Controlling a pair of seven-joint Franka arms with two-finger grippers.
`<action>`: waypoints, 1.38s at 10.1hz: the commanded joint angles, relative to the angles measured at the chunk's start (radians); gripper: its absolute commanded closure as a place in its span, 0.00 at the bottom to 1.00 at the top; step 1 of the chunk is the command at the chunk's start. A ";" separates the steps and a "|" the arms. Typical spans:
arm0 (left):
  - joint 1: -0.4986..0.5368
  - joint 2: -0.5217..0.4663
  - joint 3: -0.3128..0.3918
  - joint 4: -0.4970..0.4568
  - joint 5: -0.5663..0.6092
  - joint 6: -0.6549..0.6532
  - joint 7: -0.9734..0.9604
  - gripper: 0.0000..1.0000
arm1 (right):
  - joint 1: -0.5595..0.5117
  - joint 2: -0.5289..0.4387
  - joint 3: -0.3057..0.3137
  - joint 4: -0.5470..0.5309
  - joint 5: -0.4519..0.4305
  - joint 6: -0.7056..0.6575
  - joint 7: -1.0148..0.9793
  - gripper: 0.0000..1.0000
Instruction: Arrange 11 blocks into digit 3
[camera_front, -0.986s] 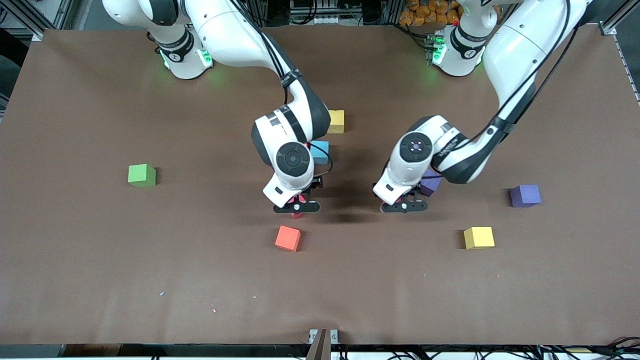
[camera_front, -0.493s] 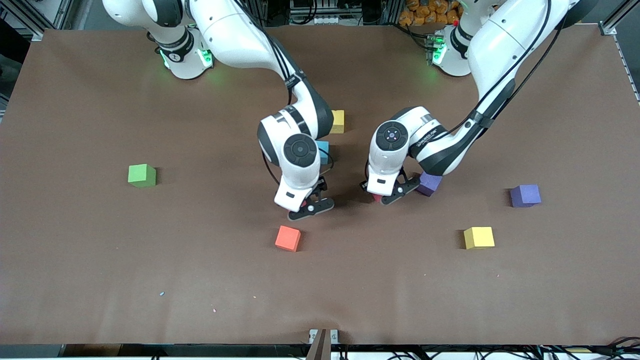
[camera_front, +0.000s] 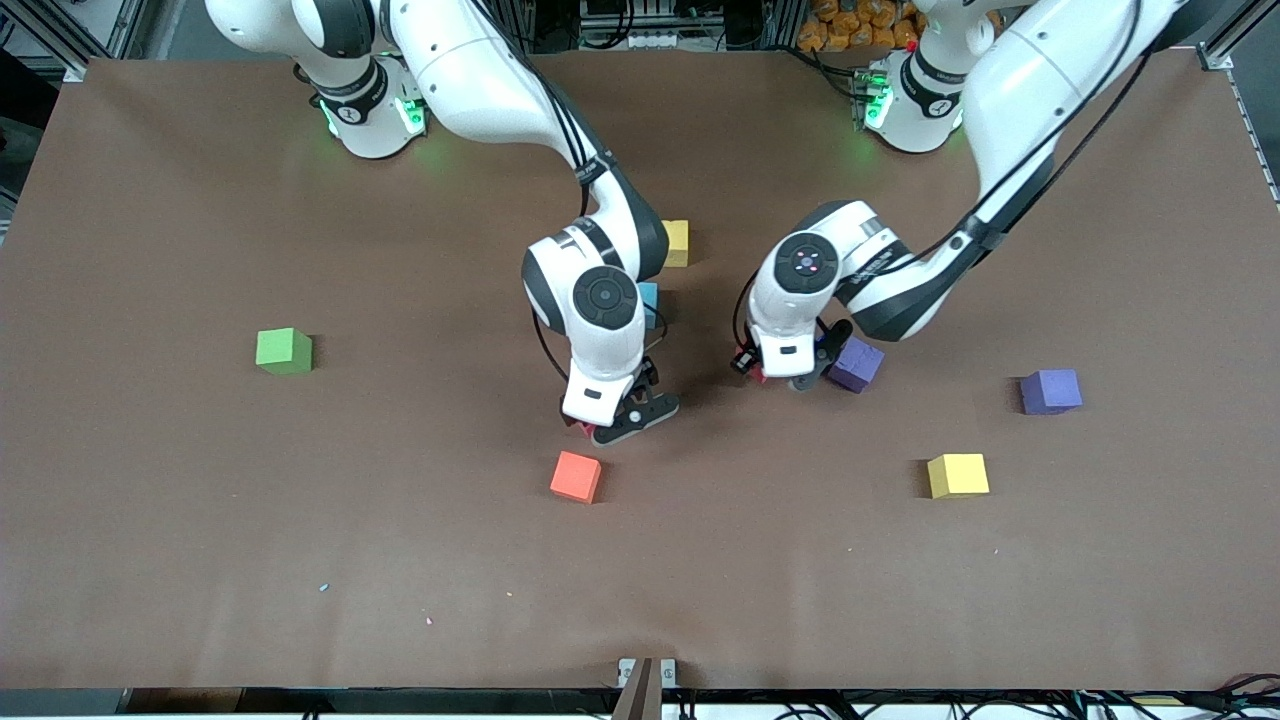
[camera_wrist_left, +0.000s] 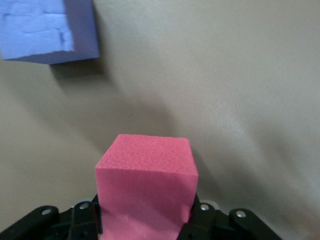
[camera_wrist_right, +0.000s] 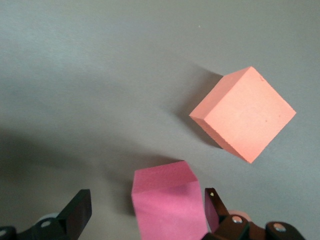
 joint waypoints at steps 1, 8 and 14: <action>0.039 -0.026 -0.048 -0.041 -0.024 0.002 -0.138 0.97 | -0.029 0.004 0.005 0.002 -0.017 -0.005 -0.018 0.00; -0.060 0.014 -0.044 -0.028 -0.012 0.070 -0.698 0.97 | -0.048 0.012 0.029 -0.021 -0.051 -0.010 -0.073 0.00; -0.267 0.022 0.094 0.022 -0.004 0.097 -0.967 0.97 | -0.075 -0.002 0.043 -0.021 -0.045 -0.045 -0.080 0.00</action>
